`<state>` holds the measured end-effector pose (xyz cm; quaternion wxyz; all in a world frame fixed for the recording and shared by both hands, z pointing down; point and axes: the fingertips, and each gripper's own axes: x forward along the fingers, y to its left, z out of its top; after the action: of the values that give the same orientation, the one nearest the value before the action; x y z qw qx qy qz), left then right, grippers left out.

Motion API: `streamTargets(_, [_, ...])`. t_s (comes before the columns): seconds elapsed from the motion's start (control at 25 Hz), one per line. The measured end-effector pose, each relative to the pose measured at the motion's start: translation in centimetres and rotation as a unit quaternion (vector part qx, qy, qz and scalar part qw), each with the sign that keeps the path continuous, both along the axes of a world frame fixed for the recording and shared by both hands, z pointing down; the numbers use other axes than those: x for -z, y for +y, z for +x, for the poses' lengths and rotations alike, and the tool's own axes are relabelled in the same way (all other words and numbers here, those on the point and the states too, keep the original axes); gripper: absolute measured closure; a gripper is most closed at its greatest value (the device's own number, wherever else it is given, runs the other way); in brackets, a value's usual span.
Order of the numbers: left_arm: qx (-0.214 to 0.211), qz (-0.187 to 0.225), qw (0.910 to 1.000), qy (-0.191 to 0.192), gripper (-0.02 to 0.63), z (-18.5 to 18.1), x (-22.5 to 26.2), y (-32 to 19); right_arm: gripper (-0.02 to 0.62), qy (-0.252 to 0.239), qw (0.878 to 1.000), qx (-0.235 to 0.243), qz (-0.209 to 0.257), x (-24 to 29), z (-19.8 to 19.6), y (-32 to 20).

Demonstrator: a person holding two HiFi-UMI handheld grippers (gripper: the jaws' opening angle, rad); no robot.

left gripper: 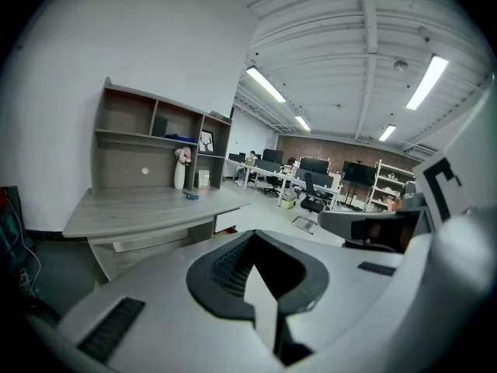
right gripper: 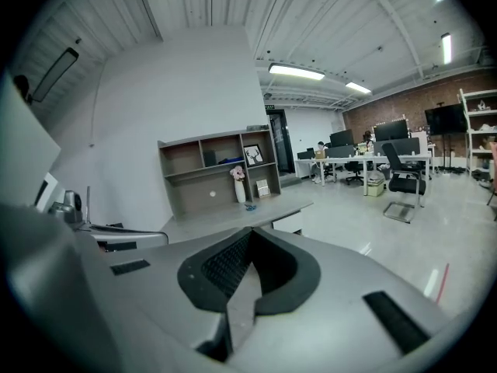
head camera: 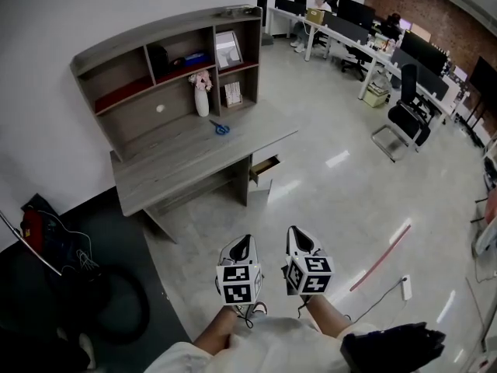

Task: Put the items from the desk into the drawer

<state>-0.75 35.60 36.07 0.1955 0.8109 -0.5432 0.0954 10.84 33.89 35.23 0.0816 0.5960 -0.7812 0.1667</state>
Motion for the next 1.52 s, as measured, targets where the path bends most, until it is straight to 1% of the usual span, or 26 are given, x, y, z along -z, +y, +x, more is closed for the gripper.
streamTargets(0.36, [0.014,-0.007,0.9998,-0.013,0.607,1.7,-0.9,-3.4,0.597,-0.011,1.000,0.011,-0.011,-1.5,2.1,-3.8])
streamTargets(0.6, [0.016,-0.022,0.9995,-0.016,0.607,2.3,-1.4,-5.0,0.597,-0.007,1.000,0.011,-0.023,-2.1,3.0,-5.2])
streamTargets(0.76, [0.023,-0.017,0.9994,-0.020,0.607,2.5,-1.3,-6.4,0.597,-0.006,1.000,0.010,-0.029,-2.5,3.5,-6.3])
streamTargets(0.92, [0.028,-0.010,0.9993,-0.021,0.607,2.6,-1.2,-8.2,0.597,-0.005,0.999,0.014,-0.031,-2.7,3.3,-8.0])
streamTargets(1.16, [0.024,-0.001,0.9983,-0.054,0.607,2.3,-2.4,-12.3,0.597,-0.005,1.000,0.013,-0.029,-3.5,3.0,-12.3])
streamTargets(1.24, [0.027,-0.002,0.9984,-0.049,0.607,2.2,-2.4,-13.8,0.597,-0.002,0.999,0.018,-0.028,-3.5,2.7,-13.8])
streamTargets(1.4, [0.041,0.012,0.9984,-0.038,0.607,1.8,-1.3,-17.3,0.597,0.003,0.999,0.030,-0.024,-2.8,2.0,-17.2])
streamTargets(1.52, [0.050,0.014,0.9980,-0.035,0.607,1.1,-1.1,-19.9,0.597,0.004,0.999,0.034,-0.024,-2.5,1.4,-19.8])
